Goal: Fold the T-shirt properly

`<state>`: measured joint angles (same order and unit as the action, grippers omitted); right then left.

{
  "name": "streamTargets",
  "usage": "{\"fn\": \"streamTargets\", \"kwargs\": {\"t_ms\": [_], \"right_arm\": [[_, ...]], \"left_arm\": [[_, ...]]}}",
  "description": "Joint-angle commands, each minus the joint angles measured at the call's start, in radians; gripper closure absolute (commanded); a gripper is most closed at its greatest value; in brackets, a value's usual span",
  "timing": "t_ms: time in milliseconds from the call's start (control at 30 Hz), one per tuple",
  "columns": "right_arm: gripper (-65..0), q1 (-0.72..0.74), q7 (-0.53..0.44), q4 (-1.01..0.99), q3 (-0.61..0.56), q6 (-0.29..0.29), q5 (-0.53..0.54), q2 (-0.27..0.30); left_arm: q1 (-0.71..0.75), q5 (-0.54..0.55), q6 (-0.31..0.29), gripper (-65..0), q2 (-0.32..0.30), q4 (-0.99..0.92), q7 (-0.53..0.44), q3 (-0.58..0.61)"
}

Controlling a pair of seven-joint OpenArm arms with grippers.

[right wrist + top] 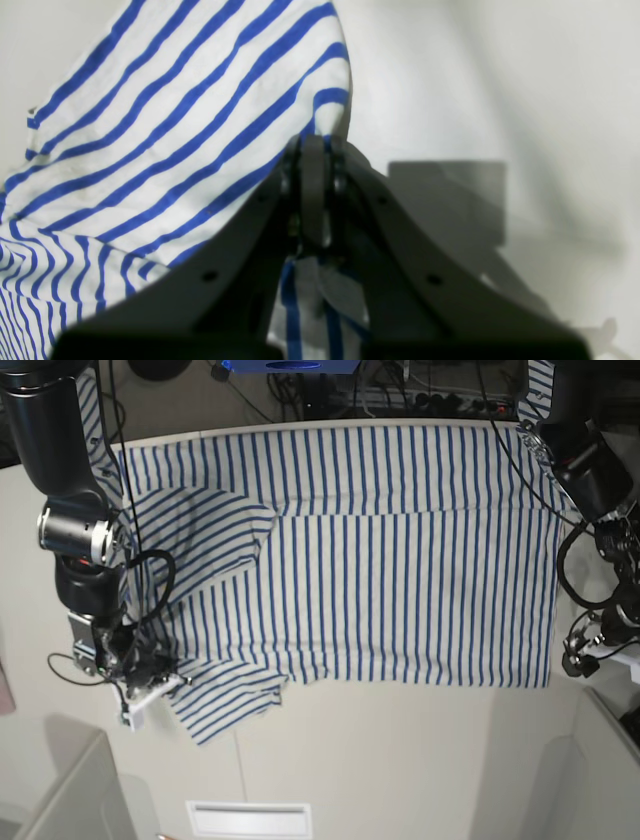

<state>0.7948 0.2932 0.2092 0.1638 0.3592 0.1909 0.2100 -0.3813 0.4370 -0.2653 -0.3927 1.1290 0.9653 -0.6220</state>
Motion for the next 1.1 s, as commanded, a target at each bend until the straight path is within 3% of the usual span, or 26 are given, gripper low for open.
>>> {"fn": "streamTargets", "kwargs": {"t_ms": [0, 233, 400, 633, 767, 1067], "right_arm": [[0.0, 0.03, 0.005, 0.009, 0.001, -0.001, -0.005, 0.007], [0.0, 0.03, 0.005, 0.009, 0.001, -0.001, -0.005, 0.01], [0.0, 0.028, 0.005, 0.009, 0.001, -0.001, -0.005, 0.012], [0.0, 0.028, 0.005, 0.009, 0.001, -0.001, -0.005, 0.013], [0.0, 0.028, 0.005, 0.009, 0.001, -0.001, -0.005, 0.013], [0.0, 0.028, 0.005, 0.009, 0.0, -0.001, -0.005, 0.015]], "left_arm": [[-0.052, -0.016, -0.002, -56.3, -0.028, -0.051, -0.039, 0.029], [-0.236, -0.063, -0.004, -56.3, -0.041, -0.445, -0.239, 0.098], [-0.279, -0.056, -0.004, -56.3, -0.061, -0.597, -0.382, 0.265], [-0.371, -0.063, -0.004, -56.8, -0.062, -0.829, -0.587, 0.382], [-0.385, -0.056, -0.004, -56.8, -0.058, -0.832, -0.599, 0.475], [-0.384, -0.057, -0.004, -56.3, -0.025, -0.826, -0.606, 0.482]]}}
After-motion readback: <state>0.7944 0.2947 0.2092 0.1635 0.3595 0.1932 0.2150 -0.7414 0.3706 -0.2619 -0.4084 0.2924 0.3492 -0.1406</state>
